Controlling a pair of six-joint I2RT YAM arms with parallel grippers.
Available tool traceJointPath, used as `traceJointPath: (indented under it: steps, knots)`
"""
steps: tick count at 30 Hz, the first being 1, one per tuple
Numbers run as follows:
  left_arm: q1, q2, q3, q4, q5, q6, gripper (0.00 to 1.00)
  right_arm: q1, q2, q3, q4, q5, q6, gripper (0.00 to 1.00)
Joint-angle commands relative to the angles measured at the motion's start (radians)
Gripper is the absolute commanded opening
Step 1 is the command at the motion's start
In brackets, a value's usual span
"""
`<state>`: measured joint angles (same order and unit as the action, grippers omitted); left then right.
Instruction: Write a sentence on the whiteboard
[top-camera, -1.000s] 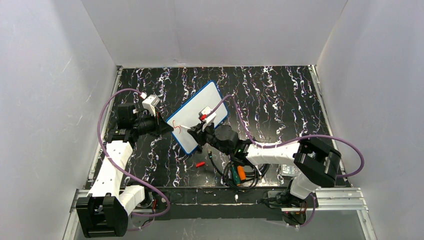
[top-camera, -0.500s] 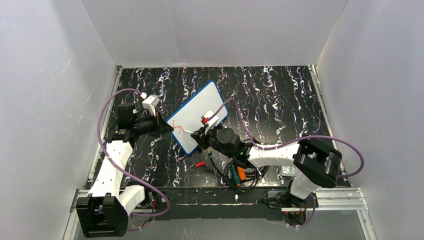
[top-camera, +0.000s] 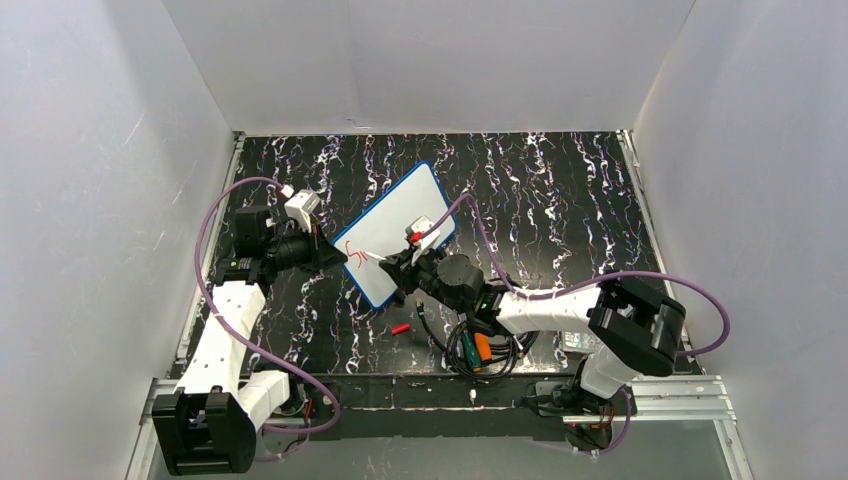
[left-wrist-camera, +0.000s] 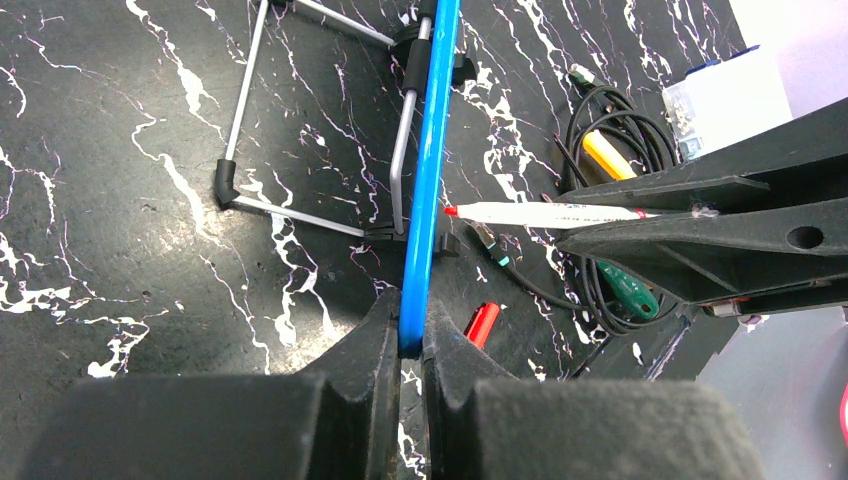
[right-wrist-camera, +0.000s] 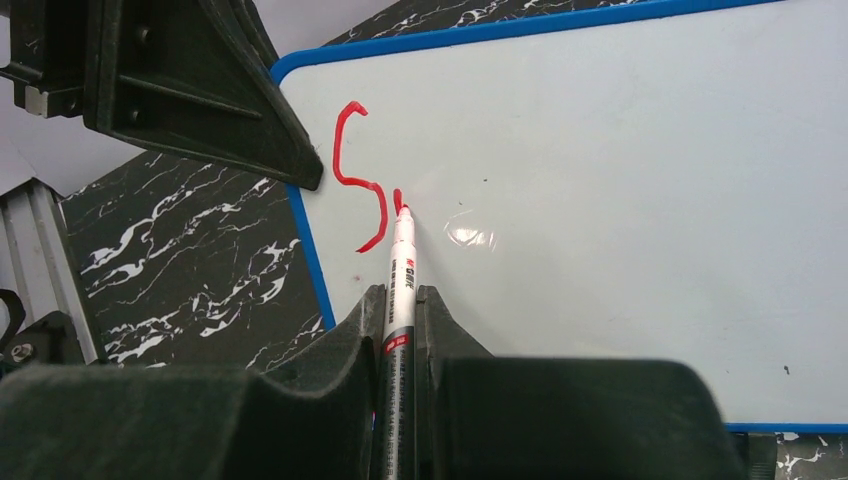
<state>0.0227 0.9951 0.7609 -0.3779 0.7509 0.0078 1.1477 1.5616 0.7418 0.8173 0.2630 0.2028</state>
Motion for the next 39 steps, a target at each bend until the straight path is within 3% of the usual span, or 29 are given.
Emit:
traceJointPath:
  steps: [1, 22, 39]
  knots:
    - [-0.007, 0.011, 0.009, -0.064, -0.043, 0.049, 0.0, 0.003, -0.021, 0.04, 0.071, 0.016, -0.026, 0.01]
    - [-0.008, 0.011, 0.009, -0.065, -0.041, 0.049, 0.0, 0.003, 0.03, 0.076, 0.057, -0.002, -0.023, 0.01]
    - [-0.008, 0.013, 0.011, -0.064, -0.042, 0.049, 0.0, 0.003, 0.032, 0.075, 0.063, 0.086, -0.025, 0.01]
